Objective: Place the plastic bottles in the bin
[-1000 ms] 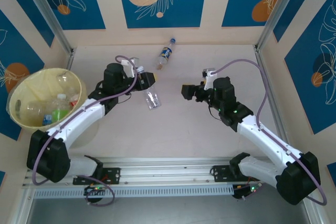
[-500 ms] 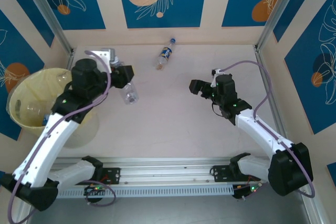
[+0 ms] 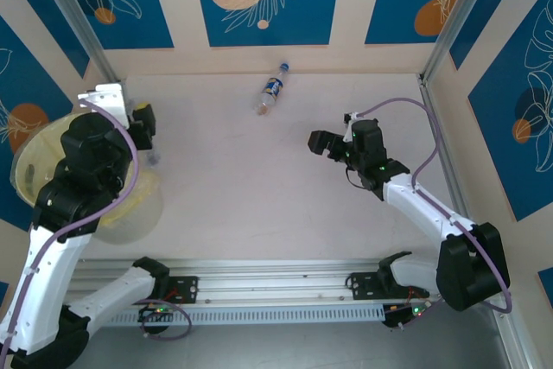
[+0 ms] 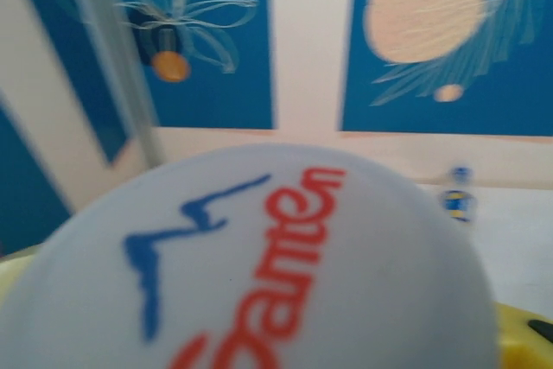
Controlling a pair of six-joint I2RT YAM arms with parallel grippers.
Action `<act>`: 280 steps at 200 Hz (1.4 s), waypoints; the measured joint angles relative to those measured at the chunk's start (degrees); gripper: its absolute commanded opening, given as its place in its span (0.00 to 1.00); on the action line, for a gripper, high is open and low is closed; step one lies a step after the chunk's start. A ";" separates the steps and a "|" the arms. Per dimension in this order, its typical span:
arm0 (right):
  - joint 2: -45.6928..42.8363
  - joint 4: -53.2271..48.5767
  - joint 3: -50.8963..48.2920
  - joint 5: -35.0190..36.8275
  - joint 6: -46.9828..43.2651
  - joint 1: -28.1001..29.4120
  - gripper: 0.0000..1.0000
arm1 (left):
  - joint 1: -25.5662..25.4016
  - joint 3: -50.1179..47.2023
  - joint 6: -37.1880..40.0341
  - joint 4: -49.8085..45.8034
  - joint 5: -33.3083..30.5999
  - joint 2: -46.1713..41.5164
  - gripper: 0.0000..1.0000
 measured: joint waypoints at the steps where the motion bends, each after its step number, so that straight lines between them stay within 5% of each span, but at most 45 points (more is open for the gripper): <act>1: 0.00 0.02 0.02 -0.04 0.00 0.00 1.00 | 0.00 0.00 0.20 -0.13 -0.63 0.00 0.36; 43: 2.08 -0.28 3.91 -1.66 -0.09 -0.74 1.00 | 1.84 -0.28 6.97 -0.92 -20.06 -0.22 0.37; 78: 2.91 -0.33 6.29 -3.48 -0.07 -0.74 1.00 | 17.22 4.20 7.45 -7.72 -23.56 4.59 0.37; 109: 3.32 -0.42 6.95 -4.74 0.00 -0.79 1.00 | 31.01 7.96 9.16 -11.37 -21.27 10.99 0.41; 146: 4.09 -0.48 7.41 -5.90 0.63 -0.79 1.00 | 37.79 4.42 19.45 -7.06 -18.84 17.51 0.40; 165: 4.15 -0.46 7.48 -6.16 0.83 -0.79 1.00 | 39.52 0.94 24.92 -2.54 -16.68 18.97 0.61; 206: 4.66 -0.46 7.50 -6.58 0.85 -0.79 1.00 | 40.09 -5.73 35.71 6.51 -9.27 17.38 0.89; 280: 4.79 -0.68 7.50 -6.58 0.81 -0.83 1.00 | 39.98 -2.49 33.55 5.11 6.75 12.79 1.00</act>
